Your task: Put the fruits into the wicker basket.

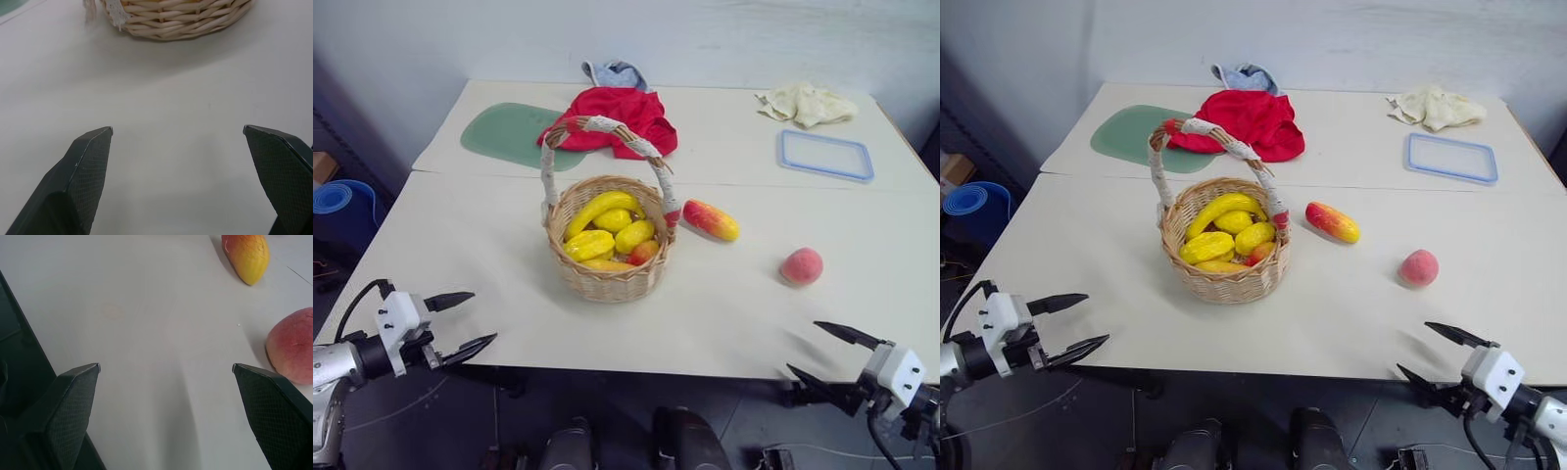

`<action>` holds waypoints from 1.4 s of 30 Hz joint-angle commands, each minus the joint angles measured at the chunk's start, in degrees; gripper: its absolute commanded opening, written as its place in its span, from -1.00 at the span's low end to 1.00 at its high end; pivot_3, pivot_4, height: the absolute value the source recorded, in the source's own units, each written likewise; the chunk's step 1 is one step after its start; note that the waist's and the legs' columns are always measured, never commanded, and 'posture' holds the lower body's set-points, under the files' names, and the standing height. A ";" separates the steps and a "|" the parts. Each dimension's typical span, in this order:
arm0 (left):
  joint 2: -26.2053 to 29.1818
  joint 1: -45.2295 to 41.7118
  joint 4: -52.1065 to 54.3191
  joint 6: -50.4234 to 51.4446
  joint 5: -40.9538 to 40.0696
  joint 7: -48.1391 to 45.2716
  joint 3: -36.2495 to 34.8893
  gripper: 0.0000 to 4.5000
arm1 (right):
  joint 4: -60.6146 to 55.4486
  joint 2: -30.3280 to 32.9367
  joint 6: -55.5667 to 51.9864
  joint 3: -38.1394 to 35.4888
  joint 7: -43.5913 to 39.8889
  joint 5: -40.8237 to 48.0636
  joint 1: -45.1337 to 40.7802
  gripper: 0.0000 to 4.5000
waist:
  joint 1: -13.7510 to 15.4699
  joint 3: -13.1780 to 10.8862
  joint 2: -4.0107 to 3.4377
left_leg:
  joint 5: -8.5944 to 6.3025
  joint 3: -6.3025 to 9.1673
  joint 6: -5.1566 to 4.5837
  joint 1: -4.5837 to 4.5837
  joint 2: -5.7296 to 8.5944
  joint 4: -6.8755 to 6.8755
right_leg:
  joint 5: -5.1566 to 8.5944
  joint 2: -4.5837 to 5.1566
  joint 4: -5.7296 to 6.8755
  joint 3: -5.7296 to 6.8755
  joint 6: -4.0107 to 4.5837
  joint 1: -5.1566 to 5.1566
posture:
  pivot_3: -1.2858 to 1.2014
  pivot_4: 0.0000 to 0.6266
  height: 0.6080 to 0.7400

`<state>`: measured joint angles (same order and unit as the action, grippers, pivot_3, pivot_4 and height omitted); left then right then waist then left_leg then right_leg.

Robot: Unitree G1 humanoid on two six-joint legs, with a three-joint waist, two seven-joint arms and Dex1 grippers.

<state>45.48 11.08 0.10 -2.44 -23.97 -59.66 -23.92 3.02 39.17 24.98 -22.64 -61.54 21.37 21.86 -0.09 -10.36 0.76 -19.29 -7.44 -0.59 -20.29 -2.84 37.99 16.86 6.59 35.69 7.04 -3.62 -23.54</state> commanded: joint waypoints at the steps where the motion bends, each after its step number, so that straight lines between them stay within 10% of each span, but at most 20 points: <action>1: -0.57 -1.05 1.83 -0.49 -0.82 1.66 -1.78 1.00 | -0.93 -0.75 -0.75 -1.17 2.56 0.61 0.20 0.99 | 0.03 0.00 0.00 | 0.00 -0.01 0.00 0.00 0.00 0.00 | 0.00 0.00 0.01 0.00 0.00 -0.01 | 0.03 -0.52 1.00; 16: 4.66 -3.25 14.74 23.96 -18.36 -3.45 -2.43 1.00 | -14.47 -0.55 -9.29 -2.98 9.05 1.54 4.06 0.99 | -0.02 -0.01 -0.05 | 0.04 -0.05 0.08 0.00 0.00 0.00 | 0.01 -0.02 0.05 -0.09 0.01 -0.04 | 0.03 -0.52 1.00; 21: 8.91 -14.42 15.30 32.96 -27.12 -0.07 -6.07 1.00 | -29.52 6.04 -27.58 -8.78 15.46 14.26 -0.70 0.99 | 0.06 -0.07 -0.13 | 0.12 -0.06 0.16 -0.02 0.03 0.12 | 0.00 -0.01 0.15 -0.21 0.00 -0.05 | 0.03 -0.52 1.00; 27: 12.48 -28.15 11.15 38.42 -29.67 -0.60 -3.29 1.00 | -27.43 22.01 -62.24 8.84 23.56 21.09 -33.53 0.99 | -1.30 -0.14 -0.17 | 0.25 -0.21 0.34 0.03 0.02 0.06 | 0.01 -0.08 0.26 -0.33 0.03 -0.18 | 0.03 -0.52 1.00; 33: 13.69 -35.78 7.14 40.02 -28.89 -3.05 -0.93 1.00 | -16.41 13.62 -82.08 24.85 30.77 16.50 -59.86 0.99 | -1.39 -0.11 -0.12 | 0.38 -0.20 0.46 -0.83 0.02 0.11 | 0.03 -0.19 0.40 -0.21 0.06 -1.03 | 0.03 -0.52 1.00; 42: 11.46 -35.48 4.12 38.34 -24.50 -6.02 2.32 1.00 | 9.95 -0.99 -68.05 40.70 30.70 -5.73 -76.49 0.99 | -1.75 -0.13 -0.08 | 0.45 -1.07 0.03 -1.36 0.21 0.29 | -0.20 -0.37 0.67 -0.29 -0.35 -1.81 | 0.03 -0.52 1.00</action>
<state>56.88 -24.37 3.76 36.89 -48.97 -65.23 -20.64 10.23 38.42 -47.21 17.43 -31.05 19.90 -52.85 -1.84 -10.49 0.68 -18.84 -8.52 -0.58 -21.65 -2.64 38.35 16.66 6.23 36.42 6.73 -3.97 -25.36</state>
